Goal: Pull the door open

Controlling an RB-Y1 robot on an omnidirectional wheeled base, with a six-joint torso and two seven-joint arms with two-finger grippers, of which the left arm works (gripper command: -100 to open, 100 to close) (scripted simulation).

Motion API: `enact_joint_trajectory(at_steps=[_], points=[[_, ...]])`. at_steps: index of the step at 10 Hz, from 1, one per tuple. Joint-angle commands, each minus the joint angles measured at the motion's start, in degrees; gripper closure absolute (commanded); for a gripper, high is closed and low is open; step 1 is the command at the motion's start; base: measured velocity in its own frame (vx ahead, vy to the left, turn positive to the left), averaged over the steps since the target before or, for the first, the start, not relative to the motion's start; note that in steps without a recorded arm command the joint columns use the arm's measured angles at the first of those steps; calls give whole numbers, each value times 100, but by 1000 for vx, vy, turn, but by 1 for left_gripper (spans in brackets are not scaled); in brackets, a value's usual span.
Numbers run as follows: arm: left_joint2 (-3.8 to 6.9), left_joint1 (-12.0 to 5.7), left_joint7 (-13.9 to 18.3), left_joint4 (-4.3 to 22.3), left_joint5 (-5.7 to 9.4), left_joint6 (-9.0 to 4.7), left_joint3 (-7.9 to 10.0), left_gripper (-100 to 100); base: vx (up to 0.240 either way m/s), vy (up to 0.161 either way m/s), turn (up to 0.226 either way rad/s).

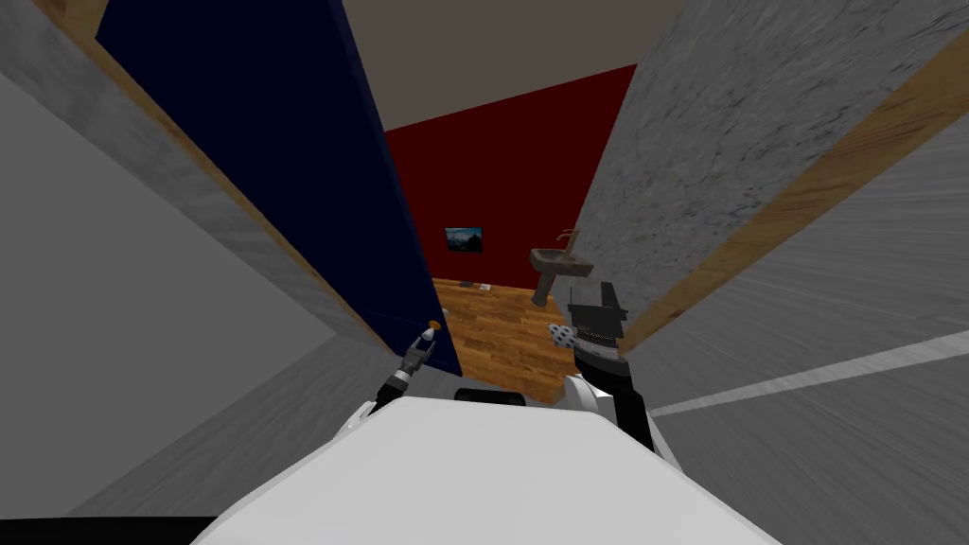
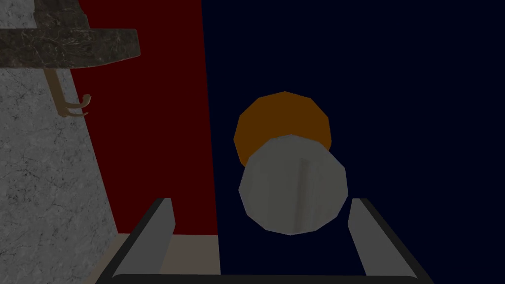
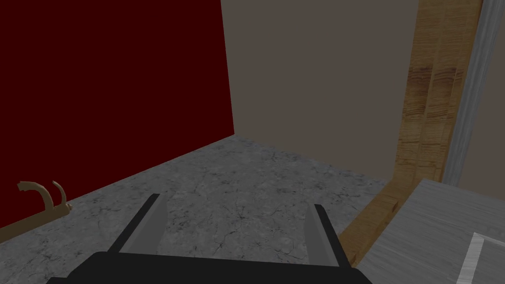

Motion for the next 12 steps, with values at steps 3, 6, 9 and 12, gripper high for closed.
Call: enact_joint_trajectory(at_steps=[3, 6, 9, 12], points=[[80, -77, -14, 294, 95, -160, 135, -100, 68, -5, -78], [90, -51, -19, 296, 123, -162, 176, -100, 51, 0, -63], [90, -51, -19, 296, 123, -162, 176, 100, -5, 5, 5], [90, -51, -19, 296, 123, -162, 176, 100, 0, 0, 0]])
